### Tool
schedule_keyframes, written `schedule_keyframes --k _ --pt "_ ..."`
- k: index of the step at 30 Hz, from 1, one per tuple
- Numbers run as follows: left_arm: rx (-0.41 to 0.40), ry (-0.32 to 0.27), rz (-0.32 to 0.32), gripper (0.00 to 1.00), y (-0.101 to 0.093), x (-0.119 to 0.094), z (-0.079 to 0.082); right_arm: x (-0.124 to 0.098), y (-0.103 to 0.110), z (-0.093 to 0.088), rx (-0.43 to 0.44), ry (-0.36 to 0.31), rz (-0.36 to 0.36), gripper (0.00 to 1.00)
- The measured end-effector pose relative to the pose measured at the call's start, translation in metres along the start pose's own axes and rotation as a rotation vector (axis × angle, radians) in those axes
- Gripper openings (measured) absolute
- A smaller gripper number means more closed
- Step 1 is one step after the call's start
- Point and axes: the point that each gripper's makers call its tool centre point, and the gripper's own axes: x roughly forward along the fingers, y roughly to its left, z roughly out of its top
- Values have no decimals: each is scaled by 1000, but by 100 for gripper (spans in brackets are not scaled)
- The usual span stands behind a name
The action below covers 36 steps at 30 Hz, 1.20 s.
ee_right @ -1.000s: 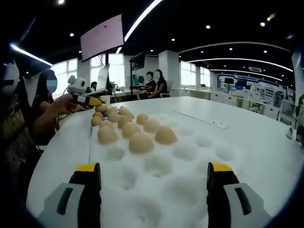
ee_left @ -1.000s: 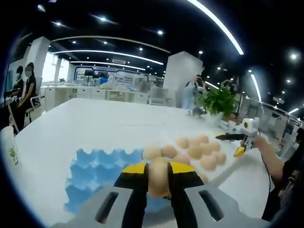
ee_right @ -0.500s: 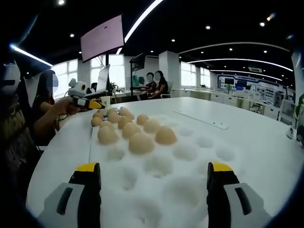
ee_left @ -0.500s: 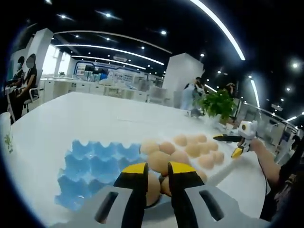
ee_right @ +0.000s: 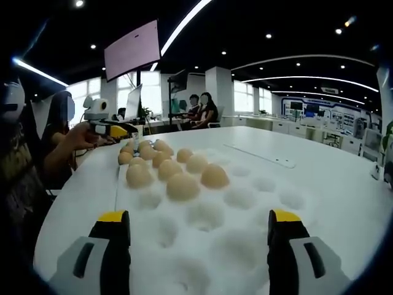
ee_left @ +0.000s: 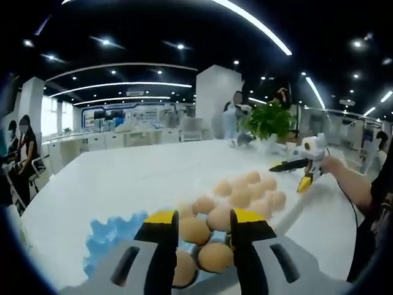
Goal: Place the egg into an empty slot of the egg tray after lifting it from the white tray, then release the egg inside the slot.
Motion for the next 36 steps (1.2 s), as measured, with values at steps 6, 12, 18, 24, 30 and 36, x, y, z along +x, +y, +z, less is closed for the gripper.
schedule_keyframes --k 6,12,18,24,30,36 --pt "36 -18 -55 40 -24 15 16 -1 -1 0 1 -3 1 97" --pt "79 6 -145 43 -54 34 24 -1 -1 0 0 0 -1 97" --pt "117 53 -241 47 -87 58 28 -2 -1 -1 -1 6 -4 97" --pt "137 77 -317 47 -114 79 31 -3 -1 -1 -1 11 -7 96" --pt "166 119 -374 47 -135 97 28 -3 -1 -1 -2 17 -9 96" --pt "194 155 -425 45 -156 113 22 -3 0 -2 -2 16 -10 96"
